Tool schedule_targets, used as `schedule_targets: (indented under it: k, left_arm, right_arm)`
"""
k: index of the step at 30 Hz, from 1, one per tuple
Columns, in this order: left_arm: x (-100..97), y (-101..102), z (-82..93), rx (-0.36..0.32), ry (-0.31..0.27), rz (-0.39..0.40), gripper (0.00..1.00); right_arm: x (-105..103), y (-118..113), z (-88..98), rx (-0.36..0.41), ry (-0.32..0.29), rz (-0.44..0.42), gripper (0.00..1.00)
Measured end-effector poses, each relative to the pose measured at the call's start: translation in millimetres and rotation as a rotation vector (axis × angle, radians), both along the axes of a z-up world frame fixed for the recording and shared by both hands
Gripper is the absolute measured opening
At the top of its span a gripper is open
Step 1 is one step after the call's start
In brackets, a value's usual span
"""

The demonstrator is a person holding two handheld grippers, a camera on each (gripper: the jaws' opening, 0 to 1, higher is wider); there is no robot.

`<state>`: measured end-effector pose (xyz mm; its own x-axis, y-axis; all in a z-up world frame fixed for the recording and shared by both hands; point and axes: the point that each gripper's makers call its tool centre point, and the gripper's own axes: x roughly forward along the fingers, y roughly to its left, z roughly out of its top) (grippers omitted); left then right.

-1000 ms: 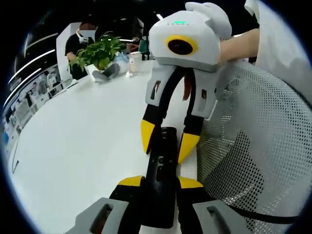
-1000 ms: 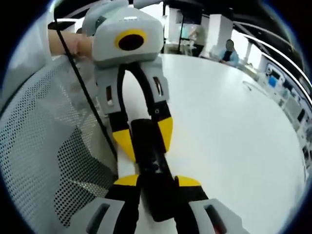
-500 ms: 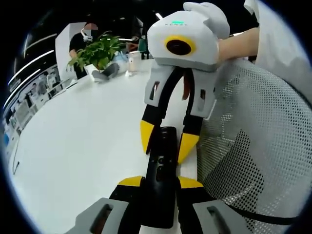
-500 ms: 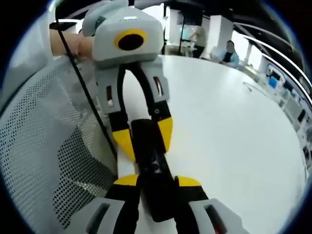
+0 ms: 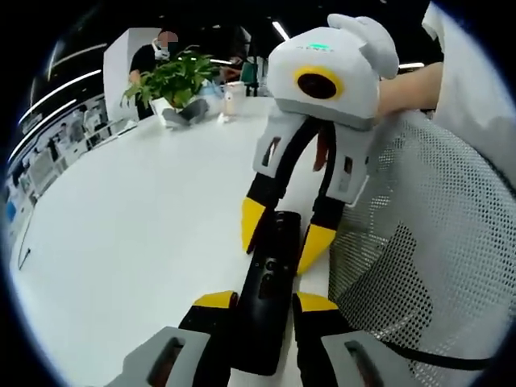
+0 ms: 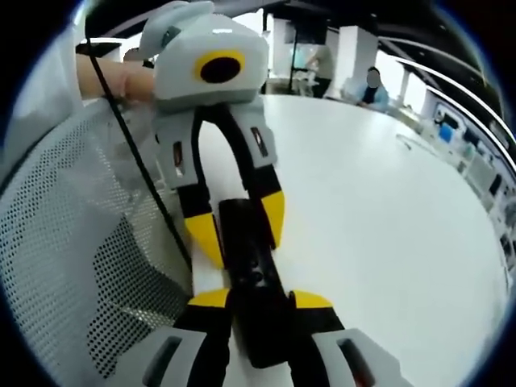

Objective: Press the specified remote control buttons in sequence, fully releasing each button before pressing the next.

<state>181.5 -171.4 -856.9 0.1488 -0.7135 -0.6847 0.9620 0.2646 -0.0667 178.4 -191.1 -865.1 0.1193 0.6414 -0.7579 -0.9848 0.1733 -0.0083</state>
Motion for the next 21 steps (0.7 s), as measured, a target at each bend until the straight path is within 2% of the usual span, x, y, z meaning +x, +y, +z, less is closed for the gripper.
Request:
schedule_targets:
  k: [2, 7, 15, 18, 21]
  left_arm:
    - [-1.7, 1.5, 2.7, -0.026, 0.044, 0.036, 0.33]
    - [5.6, 5.6, 8.4, -0.041, 0.036, 0.069, 0.39]
    - [21.1, 6.1, 22.2, -0.101, 0.012, 0.155, 0.57]
    - [29.7, 8.3, 30.0, -0.119, -0.041, 0.191, 0.65]
    - [33.9, 12.2, 34.3, -0.129, -0.059, 0.215, 0.69]
  right_arm:
    - [0.9, 0.6, 0.1, 0.002, -0.002, -0.002, 0.24]
    - [1.9, 0.7, 0.5, 0.012, -0.003, -0.002, 0.23]
    - [2.3, 0.9, 0.1, 0.018, -0.005, 0.000, 0.23]
    - [2.3, 0.9, -0.1, 0.019, -0.006, 0.001, 0.23]
    - [2.3, 1.0, 0.1, 0.019, -0.008, 0.004, 0.23]
